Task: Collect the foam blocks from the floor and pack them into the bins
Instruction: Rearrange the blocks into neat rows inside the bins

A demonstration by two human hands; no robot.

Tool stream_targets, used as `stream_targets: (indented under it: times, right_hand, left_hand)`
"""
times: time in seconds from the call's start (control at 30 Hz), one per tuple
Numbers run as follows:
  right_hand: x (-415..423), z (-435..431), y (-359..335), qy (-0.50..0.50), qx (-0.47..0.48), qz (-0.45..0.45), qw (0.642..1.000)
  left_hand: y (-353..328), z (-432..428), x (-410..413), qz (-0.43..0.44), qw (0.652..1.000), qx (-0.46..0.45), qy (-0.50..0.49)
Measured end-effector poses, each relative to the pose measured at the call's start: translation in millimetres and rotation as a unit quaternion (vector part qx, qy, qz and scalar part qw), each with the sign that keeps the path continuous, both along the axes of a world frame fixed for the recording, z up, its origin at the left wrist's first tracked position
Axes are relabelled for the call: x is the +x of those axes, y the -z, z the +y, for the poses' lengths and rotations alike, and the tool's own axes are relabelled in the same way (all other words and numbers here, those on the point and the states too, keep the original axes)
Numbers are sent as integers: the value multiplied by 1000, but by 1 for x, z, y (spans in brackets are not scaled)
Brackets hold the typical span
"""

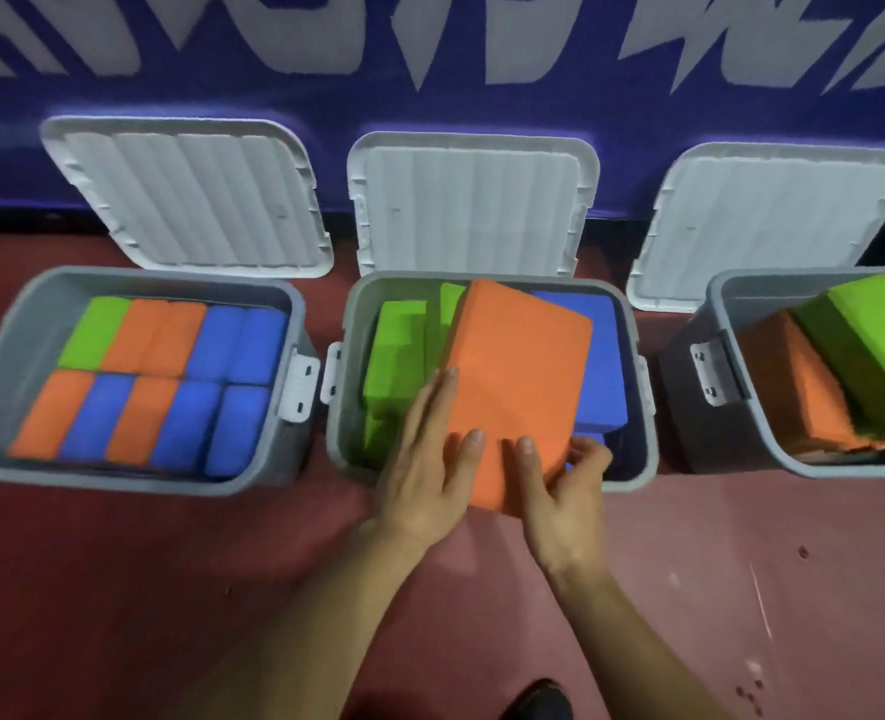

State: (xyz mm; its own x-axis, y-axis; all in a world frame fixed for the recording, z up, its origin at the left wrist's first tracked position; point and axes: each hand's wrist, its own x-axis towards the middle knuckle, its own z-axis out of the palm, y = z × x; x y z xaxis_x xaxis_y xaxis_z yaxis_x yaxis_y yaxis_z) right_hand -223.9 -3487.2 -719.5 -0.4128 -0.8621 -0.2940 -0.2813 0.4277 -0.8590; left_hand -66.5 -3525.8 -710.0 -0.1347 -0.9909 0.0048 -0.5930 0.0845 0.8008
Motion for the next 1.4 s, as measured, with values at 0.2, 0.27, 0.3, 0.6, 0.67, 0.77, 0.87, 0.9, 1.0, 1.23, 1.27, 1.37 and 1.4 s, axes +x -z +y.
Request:
stream_targets:
  times: [0.2, 0.27, 0.3, 0.6, 0.67, 0.77, 0.87, 0.9, 1.0, 1.23, 1.27, 1.37, 1.4]
  right_hand:
    - [115, 55, -3, -140, -31, 28, 989]
    - [144, 82, 13, -221, -22, 61, 973]
    - [155, 96, 27, -259, -12, 69, 963]
    - [174, 138, 220, -450, 133, 171, 867]
    - [171, 132, 256, -475, 136, 199, 846]
    - [158, 115, 291, -524, 139, 273, 794]
    - [145, 87, 282, -602, 47, 347, 717]
    - [140, 76, 269, -626, 0, 358, 693]
    - [125, 48, 214, -648, -157, 372, 646]
    - [70, -3, 143, -361, -379, 427, 737]
    - [61, -12, 139, -292, -362, 424, 777]
    - [36, -34, 133, -113, -275, 367, 881]
    - [29, -40, 133, -74, -241, 350, 902]
  left_hand:
    - [6, 112, 122, -22, 995, -24, -94]
    - [28, 149, 151, -49, 989, 3, -139]
    - [44, 166, 161, -66, 985, 15, -159]
    - [235, 221, 181, -118, 947, 211, -212]
    - [278, 211, 179, -100, 945, 228, -210]
    - [318, 194, 181, -233, 938, 204, -158]
    - [319, 165, 189, -297, 949, -33, -104]
    - [311, 148, 190, -277, 953, -97, -74]
    - [261, 87, 181, -244, 951, -190, -5]
    - [164, 23, 126, -168, 950, -254, -68]
    - [156, 18, 113, -152, 953, -245, -92]
    - [150, 1, 67, -119, 971, -173, -117]
    - [152, -3, 52, -97, 977, -150, -113]
